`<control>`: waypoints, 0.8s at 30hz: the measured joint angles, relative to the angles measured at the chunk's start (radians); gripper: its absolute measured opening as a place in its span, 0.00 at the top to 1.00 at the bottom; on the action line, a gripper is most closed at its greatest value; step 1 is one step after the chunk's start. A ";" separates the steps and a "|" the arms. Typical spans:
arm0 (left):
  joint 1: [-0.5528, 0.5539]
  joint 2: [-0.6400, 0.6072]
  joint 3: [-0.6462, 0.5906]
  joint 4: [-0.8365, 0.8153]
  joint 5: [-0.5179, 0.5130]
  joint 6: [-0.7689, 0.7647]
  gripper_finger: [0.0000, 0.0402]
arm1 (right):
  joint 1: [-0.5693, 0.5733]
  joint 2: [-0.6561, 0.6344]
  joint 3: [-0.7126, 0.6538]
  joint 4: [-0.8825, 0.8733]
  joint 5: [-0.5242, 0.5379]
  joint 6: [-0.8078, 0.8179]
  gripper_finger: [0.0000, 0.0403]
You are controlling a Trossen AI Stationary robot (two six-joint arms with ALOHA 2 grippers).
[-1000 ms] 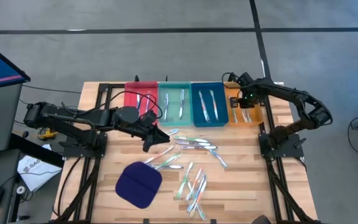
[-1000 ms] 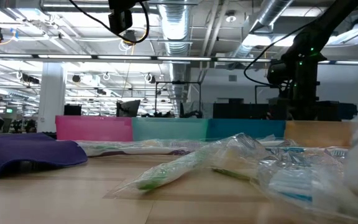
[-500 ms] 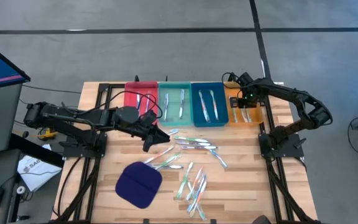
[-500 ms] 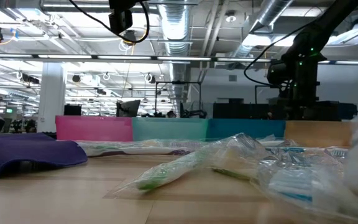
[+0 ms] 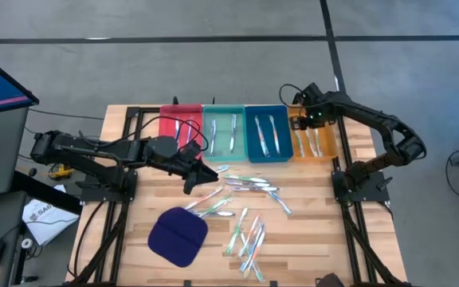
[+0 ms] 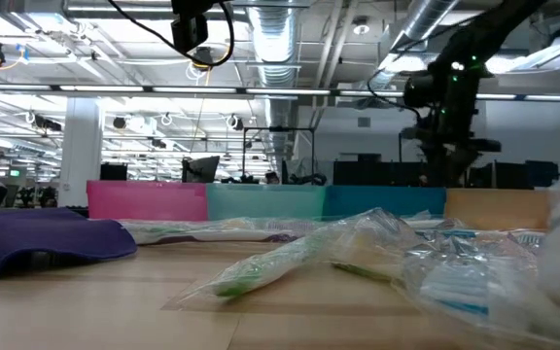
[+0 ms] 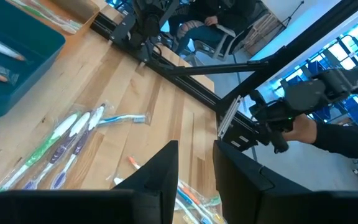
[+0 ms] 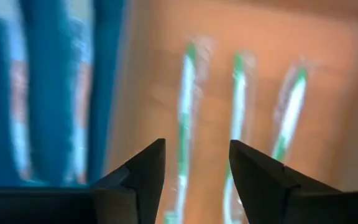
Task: Pick & Place Toothbrushes
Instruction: Put the orange toothbrush into the blue bin
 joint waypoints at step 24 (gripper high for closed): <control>-0.004 -0.001 -0.110 -0.001 -0.012 0.075 0.77 | 0.392 -0.001 0.293 0.012 -0.049 0.077 0.53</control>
